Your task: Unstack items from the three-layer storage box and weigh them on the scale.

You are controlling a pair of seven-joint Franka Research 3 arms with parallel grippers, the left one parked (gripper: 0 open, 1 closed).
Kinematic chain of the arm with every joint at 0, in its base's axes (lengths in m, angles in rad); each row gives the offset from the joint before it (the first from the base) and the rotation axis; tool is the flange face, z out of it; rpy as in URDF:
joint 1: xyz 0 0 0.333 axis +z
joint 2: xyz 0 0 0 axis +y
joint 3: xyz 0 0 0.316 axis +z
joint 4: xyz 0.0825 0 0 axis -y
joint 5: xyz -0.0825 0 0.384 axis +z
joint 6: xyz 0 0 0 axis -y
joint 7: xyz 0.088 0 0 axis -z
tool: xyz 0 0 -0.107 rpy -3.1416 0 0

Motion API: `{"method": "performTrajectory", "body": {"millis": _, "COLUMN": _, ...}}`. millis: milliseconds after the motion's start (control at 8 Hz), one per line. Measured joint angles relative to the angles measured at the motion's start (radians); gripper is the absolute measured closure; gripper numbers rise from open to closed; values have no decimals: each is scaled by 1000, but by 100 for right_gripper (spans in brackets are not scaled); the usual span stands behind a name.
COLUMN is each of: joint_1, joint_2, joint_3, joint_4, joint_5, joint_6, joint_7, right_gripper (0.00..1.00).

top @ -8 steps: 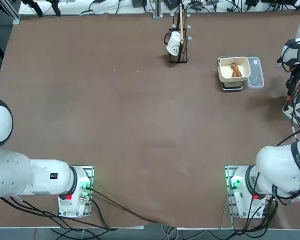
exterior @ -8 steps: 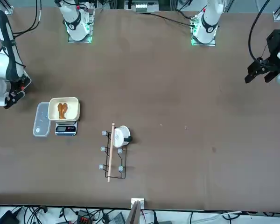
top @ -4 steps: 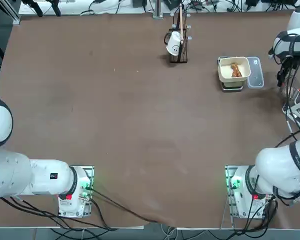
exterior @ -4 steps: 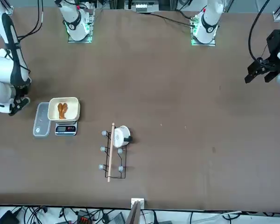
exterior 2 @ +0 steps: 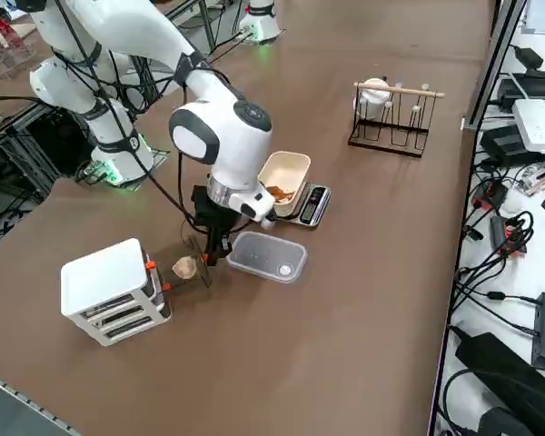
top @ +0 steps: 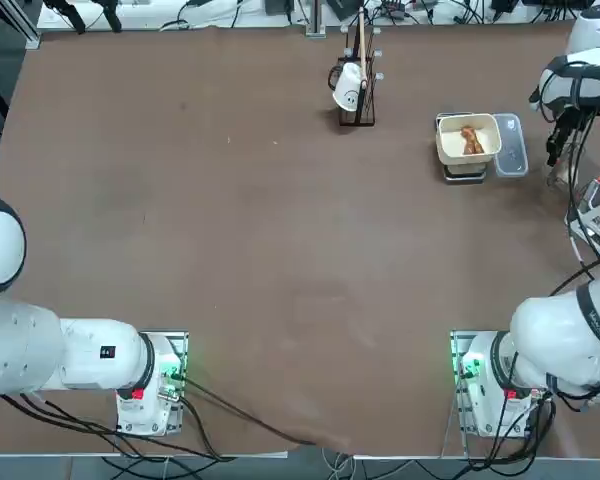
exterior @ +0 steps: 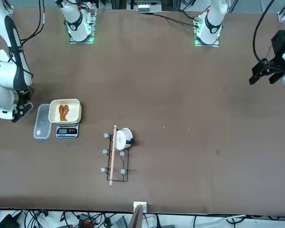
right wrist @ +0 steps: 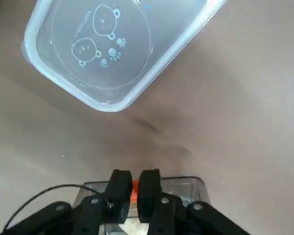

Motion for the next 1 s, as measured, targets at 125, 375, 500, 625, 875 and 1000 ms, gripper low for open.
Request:
{"method": "performTrajectory", "body": {"millis": 125, "joint_1": 0, "joint_2": 1, "joint_3": 0, "joint_4": 1, "joint_5": 7, "joint_6": 1, "joint_7": 0, "right_gripper": 70}}
{"method": "performTrajectory", "body": {"millis": 375, "joint_1": 3, "joint_2": 0, "joint_3": 1, "joint_4": 9, "joint_5": 37, "joint_6": 0, "joint_7": 0, "right_gripper": 33}}
{"method": "performTrajectory", "body": {"millis": 500, "joint_1": 4, "joint_2": -6, "joint_3": 1, "joint_4": 20, "joint_5": 43, "joint_6": -13, "joint_7": 0, "right_gripper": 15}}
{"method": "performTrajectory", "body": {"millis": 625, "joint_1": 4, "joint_2": -23, "joint_3": 2, "joint_4": 36, "joint_5": 47, "joint_6": -58, "joint_7": 0, "right_gripper": 1}}
{"method": "performTrajectory", "body": {"millis": 875, "joint_1": 3, "joint_2": -63, "joint_3": -1, "joint_4": 71, "joint_5": 49, "joint_6": -179, "joint_7": -1, "right_gripper": 13}}
{"method": "performTrajectory", "body": {"millis": 1000, "joint_1": -5, "joint_2": -81, "joint_3": -6, "joint_4": 71, "joint_5": 50, "joint_6": -204, "joint_7": -2, "right_gripper": 20}}
